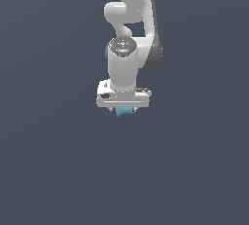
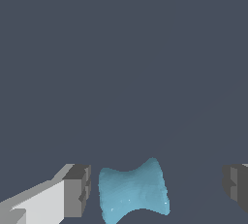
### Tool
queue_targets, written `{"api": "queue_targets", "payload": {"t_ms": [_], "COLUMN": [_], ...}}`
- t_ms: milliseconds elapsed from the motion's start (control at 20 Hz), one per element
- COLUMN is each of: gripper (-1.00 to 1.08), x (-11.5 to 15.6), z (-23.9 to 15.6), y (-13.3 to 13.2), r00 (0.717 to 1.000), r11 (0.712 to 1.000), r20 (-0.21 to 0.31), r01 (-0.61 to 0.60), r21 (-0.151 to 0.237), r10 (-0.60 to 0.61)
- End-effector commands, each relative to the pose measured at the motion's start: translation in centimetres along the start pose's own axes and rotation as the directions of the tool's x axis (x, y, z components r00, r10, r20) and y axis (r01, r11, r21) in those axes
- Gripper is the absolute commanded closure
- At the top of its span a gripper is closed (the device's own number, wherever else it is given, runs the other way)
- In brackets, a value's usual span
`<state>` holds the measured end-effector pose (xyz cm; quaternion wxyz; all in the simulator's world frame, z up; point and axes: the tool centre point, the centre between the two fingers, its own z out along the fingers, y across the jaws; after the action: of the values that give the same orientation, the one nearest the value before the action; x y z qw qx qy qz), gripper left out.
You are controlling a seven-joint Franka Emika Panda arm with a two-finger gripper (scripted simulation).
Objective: Pick up the object and move it to a goal position.
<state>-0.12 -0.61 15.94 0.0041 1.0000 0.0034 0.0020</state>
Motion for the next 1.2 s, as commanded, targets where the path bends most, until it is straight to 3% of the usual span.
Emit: {"api": "queue_targets", "payload": {"t_ms": [0,450,1150], "gripper": [-0.92,-0.92,-0.92], "x": [0.0,0.2,-0.4], "z": [0.0,-1.0,-0.3], "y": [0.0,3.7,3.2], "r00": [1.0,0.998,0.988], "r11": [1.0,0.998,0.988], "r20": [0.0,-0.003,-0.003], "r01": [0.0,-0.063,-0.153], "r21": [0.0,-0.009,-0.006], "r10": [0.0,0.063,0.153]}}
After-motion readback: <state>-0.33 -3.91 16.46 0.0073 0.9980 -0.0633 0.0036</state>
